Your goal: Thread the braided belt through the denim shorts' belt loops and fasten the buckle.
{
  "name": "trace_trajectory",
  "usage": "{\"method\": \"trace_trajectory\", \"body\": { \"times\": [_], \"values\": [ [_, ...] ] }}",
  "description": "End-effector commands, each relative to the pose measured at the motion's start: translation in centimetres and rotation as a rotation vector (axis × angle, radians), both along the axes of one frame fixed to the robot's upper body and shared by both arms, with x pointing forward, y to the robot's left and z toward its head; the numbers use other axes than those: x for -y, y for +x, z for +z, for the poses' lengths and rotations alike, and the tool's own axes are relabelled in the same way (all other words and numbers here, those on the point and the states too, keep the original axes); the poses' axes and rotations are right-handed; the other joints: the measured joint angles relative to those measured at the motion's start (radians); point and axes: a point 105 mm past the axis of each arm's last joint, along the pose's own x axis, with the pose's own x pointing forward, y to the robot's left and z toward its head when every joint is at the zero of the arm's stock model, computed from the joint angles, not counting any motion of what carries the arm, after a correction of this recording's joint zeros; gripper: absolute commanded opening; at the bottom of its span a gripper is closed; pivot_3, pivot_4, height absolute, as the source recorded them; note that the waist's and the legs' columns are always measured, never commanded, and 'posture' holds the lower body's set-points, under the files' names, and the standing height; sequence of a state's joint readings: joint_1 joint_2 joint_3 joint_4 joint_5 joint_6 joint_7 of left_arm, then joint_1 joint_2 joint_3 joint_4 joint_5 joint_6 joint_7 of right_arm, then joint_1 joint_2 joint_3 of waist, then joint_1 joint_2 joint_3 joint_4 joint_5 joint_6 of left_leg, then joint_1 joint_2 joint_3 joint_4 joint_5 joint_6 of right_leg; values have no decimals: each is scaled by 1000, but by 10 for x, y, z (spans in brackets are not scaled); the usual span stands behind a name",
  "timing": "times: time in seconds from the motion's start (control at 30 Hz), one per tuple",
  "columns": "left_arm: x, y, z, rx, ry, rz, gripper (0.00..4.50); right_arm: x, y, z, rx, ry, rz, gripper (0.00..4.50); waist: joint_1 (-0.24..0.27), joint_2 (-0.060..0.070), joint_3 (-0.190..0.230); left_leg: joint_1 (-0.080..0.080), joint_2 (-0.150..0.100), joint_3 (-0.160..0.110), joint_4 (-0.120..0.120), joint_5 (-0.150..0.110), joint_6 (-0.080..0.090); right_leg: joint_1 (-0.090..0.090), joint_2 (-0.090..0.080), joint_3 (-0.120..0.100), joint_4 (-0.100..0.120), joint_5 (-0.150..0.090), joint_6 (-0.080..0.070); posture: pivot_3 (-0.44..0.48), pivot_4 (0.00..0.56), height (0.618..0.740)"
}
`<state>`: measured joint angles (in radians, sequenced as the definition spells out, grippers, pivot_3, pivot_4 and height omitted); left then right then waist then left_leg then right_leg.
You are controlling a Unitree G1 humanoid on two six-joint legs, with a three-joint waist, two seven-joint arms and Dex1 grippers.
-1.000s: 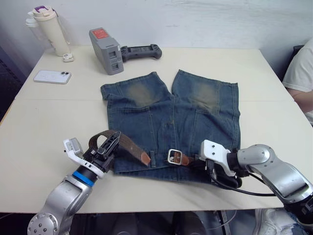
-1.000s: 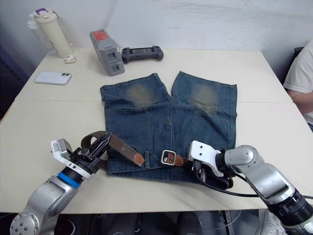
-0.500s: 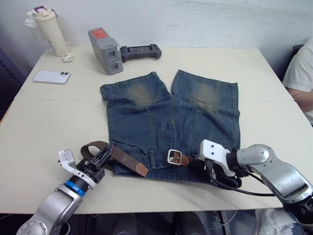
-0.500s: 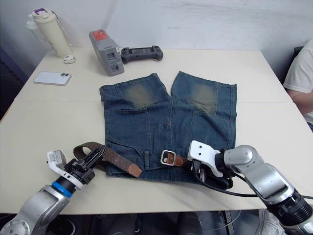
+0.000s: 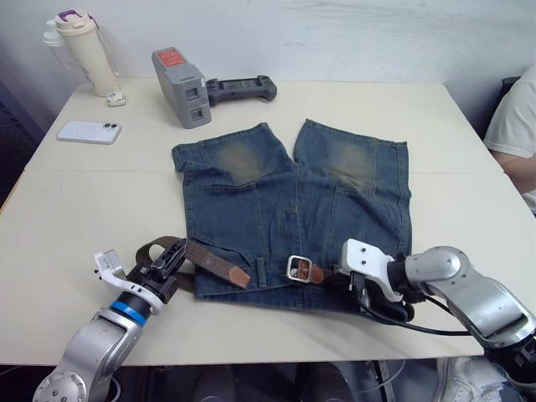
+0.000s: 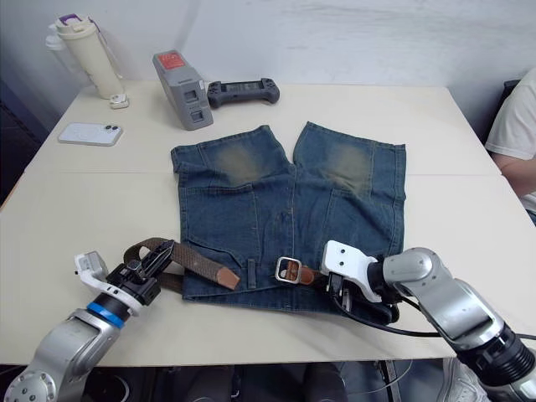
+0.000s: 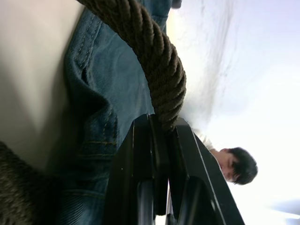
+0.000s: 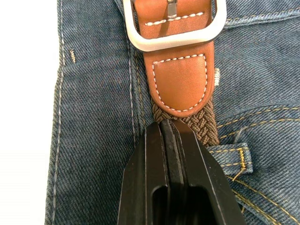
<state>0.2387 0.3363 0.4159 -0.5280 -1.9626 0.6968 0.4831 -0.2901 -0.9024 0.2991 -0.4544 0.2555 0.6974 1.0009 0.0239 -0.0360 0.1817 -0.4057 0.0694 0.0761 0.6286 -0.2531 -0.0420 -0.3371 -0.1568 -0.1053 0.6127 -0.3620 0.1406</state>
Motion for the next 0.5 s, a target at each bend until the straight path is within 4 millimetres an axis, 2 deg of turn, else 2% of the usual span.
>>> {"method": "trace_trajectory", "body": {
  "times": [0.03, 0.3, 0.43, 0.5],
  "values": [
    [11, 0, 6, 20, 10, -48, 0, -1, -8, -12, -56, -16, -2, 96, 0, 1, 0, 0, 0, 0, 0, 0, 0, 0, 0, 0, 0, 0, 0, 0, 150, 740],
    [22, 8, 20, 64, -10, -57, 0, -2, -10, -11, -59, -17, -6, 96, 1, 1, 1, 0, 1, 1, -1, 0, 0, 0, 1, 0, -2, 1, -1, 0, 150, 740],
    [13, 17, 34, 97, -82, 48, 0, -2, -9, -8, -58, -9, -9, 96, 1, 1, 1, 0, 1, 1, -1, 0, 0, 0, 1, 1, -3, 1, -1, 0, 150, 740],
    [9, 20, 41, 122, -92, 71, 0, -7, -11, 0, -70, 45, -10, 96, 3, 1, 1, -1, 1, 1, -1, 0, 0, 0, 1, 0, -3, 1, -1, 0, 150, 740]
  ]
}}
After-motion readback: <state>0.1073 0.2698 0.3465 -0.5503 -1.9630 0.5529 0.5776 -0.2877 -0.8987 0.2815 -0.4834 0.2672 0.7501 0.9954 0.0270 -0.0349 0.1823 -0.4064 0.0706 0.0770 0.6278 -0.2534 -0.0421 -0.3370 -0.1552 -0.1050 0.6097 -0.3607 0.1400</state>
